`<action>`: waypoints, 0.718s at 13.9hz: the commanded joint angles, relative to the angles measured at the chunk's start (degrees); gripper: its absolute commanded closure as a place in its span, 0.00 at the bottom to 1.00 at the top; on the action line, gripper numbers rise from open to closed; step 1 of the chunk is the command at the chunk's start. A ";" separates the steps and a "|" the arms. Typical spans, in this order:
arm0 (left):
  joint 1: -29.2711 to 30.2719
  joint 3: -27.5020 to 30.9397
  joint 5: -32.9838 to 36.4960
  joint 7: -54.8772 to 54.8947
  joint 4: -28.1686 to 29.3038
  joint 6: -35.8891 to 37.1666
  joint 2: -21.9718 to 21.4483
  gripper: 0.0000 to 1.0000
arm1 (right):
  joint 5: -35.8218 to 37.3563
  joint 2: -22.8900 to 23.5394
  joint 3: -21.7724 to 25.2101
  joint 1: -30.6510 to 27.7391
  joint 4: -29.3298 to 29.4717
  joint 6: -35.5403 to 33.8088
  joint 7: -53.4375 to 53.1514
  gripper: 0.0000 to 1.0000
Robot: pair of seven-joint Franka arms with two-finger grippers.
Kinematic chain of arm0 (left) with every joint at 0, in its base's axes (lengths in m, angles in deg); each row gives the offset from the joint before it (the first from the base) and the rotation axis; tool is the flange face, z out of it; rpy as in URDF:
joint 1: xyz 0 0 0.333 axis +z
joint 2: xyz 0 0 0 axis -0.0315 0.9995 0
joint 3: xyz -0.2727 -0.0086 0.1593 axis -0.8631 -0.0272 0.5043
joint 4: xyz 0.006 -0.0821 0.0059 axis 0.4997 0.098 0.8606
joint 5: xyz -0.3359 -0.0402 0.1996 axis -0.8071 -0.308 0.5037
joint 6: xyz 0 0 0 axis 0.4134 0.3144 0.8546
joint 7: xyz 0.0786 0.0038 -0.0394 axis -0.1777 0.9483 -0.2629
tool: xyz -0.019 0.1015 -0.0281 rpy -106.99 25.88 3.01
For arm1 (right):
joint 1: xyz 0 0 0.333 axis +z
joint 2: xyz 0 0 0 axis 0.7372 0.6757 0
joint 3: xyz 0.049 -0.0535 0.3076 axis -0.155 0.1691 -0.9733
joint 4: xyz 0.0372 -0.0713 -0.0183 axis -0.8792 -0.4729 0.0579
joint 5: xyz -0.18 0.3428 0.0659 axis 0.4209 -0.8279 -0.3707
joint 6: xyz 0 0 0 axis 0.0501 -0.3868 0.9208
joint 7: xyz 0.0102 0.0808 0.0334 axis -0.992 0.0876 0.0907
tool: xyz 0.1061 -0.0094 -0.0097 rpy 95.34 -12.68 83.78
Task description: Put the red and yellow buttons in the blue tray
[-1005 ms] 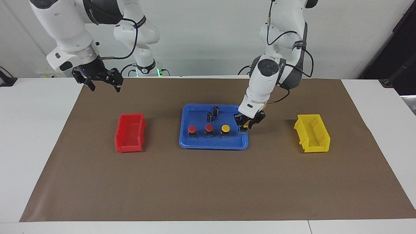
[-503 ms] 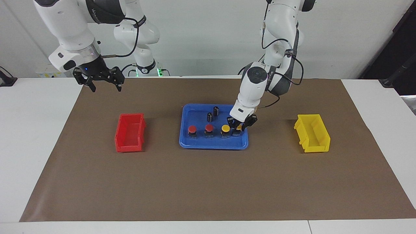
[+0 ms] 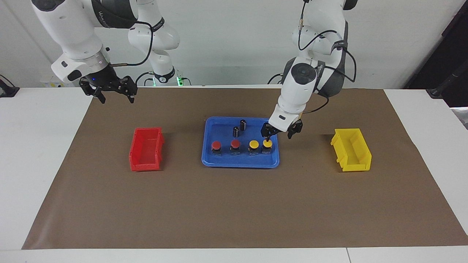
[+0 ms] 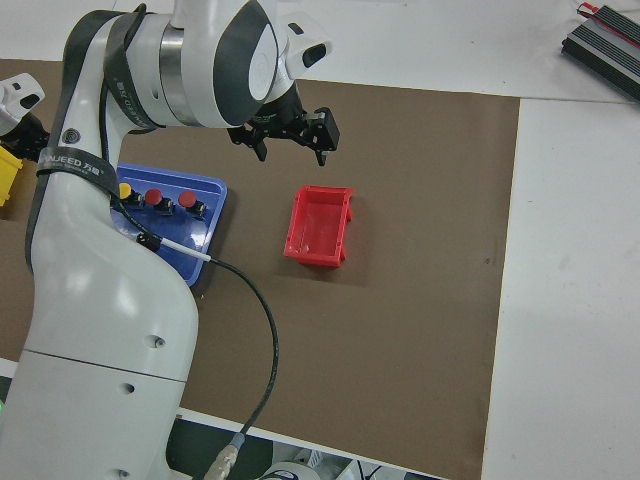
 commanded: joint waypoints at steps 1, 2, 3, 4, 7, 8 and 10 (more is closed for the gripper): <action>6.32 0.03 -0.69 9.16 0.27 5.77 -5.08 0.00 | -0.14 0.27 -0.55 -0.43 0.84 -0.97 1.38 0.00; 9.39 0.03 -0.69 13.02 0.10 8.23 -6.75 0.00 | -0.14 0.27 -0.55 -0.43 0.84 -0.88 1.38 0.00; 12.21 0.03 -0.52 15.67 -0.34 10.08 -7.90 0.00 | -0.05 0.35 -0.55 -0.43 0.93 -0.88 1.47 0.00; 14.67 -0.06 0.62 18.39 -1.56 12.80 -8.69 0.00 | 0.03 0.36 -0.64 -0.34 0.93 -0.88 1.47 0.00; 19.43 0.03 2.56 26.57 -7.09 21.50 -10.18 0.00 | 0.03 0.36 -0.81 -0.16 0.93 -0.70 1.47 0.00; 20.57 0.03 2.56 27.64 -8.41 23.53 -10.89 0.00 | 0.03 0.36 -0.81 -0.08 0.93 -0.70 1.29 0.00; 21.02 0.03 2.56 27.74 -10.44 26.00 -11.68 0.00 | 0.03 0.36 -0.90 -0.07 0.93 -0.53 1.38 0.00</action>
